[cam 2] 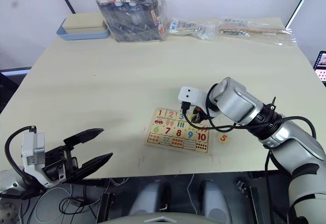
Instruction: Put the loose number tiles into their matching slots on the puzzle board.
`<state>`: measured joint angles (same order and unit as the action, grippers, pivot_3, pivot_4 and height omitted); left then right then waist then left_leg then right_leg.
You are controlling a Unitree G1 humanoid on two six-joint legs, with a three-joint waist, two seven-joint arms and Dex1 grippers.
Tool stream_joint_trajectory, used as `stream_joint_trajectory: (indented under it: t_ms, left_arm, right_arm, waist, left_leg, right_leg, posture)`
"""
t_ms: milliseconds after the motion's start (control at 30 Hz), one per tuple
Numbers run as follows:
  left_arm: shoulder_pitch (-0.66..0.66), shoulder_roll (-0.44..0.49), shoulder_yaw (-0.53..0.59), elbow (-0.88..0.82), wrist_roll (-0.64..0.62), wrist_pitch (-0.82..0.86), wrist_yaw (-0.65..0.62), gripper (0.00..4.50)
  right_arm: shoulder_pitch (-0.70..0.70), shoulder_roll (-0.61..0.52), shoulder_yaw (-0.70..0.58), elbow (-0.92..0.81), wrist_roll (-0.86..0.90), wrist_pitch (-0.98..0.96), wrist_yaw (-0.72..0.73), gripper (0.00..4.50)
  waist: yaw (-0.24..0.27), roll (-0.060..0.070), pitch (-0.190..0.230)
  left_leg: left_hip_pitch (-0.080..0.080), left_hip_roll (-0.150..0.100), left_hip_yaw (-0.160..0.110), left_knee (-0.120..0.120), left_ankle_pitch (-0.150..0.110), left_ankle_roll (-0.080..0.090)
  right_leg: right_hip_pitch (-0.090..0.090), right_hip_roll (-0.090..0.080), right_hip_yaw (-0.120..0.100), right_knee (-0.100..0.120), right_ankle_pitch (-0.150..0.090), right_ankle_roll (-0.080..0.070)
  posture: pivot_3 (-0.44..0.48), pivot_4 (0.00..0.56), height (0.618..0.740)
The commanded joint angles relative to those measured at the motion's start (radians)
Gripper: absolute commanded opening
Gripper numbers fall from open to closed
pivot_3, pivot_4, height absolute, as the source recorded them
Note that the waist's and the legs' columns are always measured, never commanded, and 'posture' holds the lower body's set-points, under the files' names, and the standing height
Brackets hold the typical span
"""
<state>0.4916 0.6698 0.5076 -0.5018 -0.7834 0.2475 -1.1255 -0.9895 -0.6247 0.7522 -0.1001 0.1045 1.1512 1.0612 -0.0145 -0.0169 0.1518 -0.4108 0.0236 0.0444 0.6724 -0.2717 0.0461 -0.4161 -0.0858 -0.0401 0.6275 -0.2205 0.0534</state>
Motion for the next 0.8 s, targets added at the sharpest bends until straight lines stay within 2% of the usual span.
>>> stream_joint_trajectory:
  t_ms: [33,800]
  left_arm:
    - [0.003,-0.002,0.018,-0.029,-0.003,-0.017,0.001,4.5]
    - [-0.012,-0.002,0.006,-0.02,0.005,-0.013,-0.005,4.5]
  right_arm:
    - [-0.027,-0.015,-0.002,-0.033,-0.008,0.004,0.003,0.88]
    - [-0.018,-0.019,-0.004,-0.046,-0.002,0.01,0.002,0.88]
  waist:
    - [0.0,0.0,0.0]
    - [0.0,0.0,0.0]
  left_leg:
    - [0.0,0.0,0.0,0.0,0.0,0.0]
    - [0.0,0.0,0.0,0.0,0.0,0.0]
  right_leg:
    - [0.0,0.0,0.0,0.0,0.0,0.0]
    - [0.0,0.0,0.0,0.0,0.0,0.0]
  posture:
    - [0.0,0.15,0.74]
    - [0.0,0.15,0.74]
